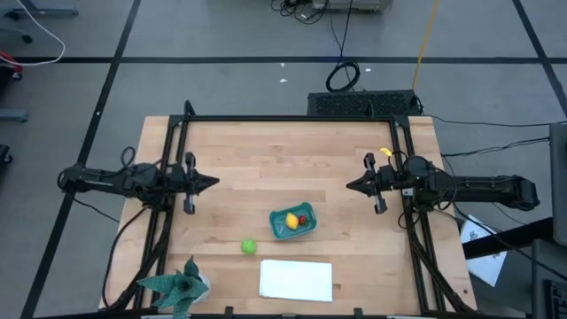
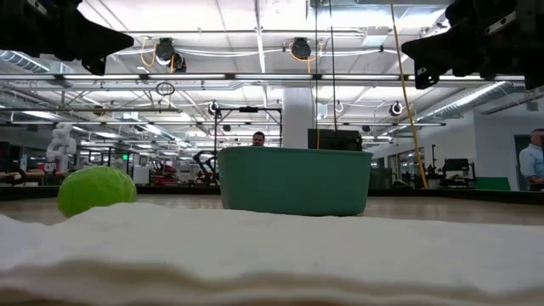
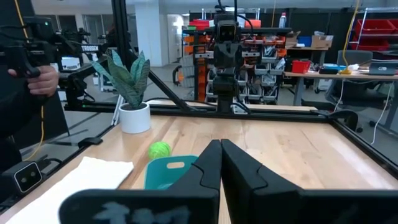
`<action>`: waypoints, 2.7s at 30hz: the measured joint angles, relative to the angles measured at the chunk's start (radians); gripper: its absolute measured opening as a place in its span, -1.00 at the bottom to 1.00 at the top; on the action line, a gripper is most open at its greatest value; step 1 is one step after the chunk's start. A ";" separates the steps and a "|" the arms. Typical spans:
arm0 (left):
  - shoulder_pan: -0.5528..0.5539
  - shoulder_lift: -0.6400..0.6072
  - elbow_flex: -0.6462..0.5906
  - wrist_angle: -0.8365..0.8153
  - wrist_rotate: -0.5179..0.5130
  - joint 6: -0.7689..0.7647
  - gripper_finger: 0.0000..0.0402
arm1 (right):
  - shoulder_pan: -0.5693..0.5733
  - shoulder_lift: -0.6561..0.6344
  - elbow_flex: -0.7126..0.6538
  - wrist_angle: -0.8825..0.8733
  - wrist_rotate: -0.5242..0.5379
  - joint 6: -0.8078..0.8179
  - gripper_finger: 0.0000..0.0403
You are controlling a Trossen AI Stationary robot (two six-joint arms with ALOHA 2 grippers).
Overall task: Pick and placing Produce into tupperware
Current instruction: Put the cabbage into the green bin
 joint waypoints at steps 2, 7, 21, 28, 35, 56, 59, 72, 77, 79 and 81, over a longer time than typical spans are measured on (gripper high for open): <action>0.000 0.000 -0.007 0.002 0.000 0.000 -1.00 | 0.000 0.000 0.000 -0.001 0.000 0.000 -1.00; 0.000 0.000 -0.008 0.003 0.001 0.000 -1.00 | 0.000 0.000 0.000 -0.001 0.000 0.003 -1.00; 0.000 0.000 -0.008 0.004 0.066 0.007 -0.99 | 0.000 0.000 0.000 -0.016 0.000 -0.001 -1.00; 0.000 0.003 -0.008 0.003 0.084 -0.006 -0.98 | 0.000 0.001 0.000 -0.016 0.000 -0.004 -1.00; 0.000 0.003 -0.008 0.011 0.108 -0.018 -0.91 | 0.000 0.001 0.000 -0.016 0.000 -0.004 -1.00; 0.000 0.308 0.011 0.316 0.214 -0.068 -0.89 | 0.000 0.003 0.000 -0.015 0.000 -0.004 -1.00; 0.000 0.353 0.044 0.317 0.219 -0.082 -0.89 | 0.000 0.003 0.000 -0.015 0.000 -0.004 -1.00; -0.042 0.540 0.234 0.318 0.290 -0.079 -0.89 | 0.000 0.004 0.000 -0.022 0.003 -0.008 -1.00; -0.071 0.606 0.300 0.314 0.291 -0.060 -0.89 | 0.000 0.004 0.000 -0.023 0.003 -0.008 -1.00; -0.081 0.633 0.330 0.306 0.290 -0.059 -0.89 | 0.000 0.004 0.000 -0.023 0.003 -0.008 -1.00; -0.091 0.661 0.360 0.299 0.290 -0.058 -0.89 | 0.000 0.004 0.000 -0.023 0.004 -0.008 -1.00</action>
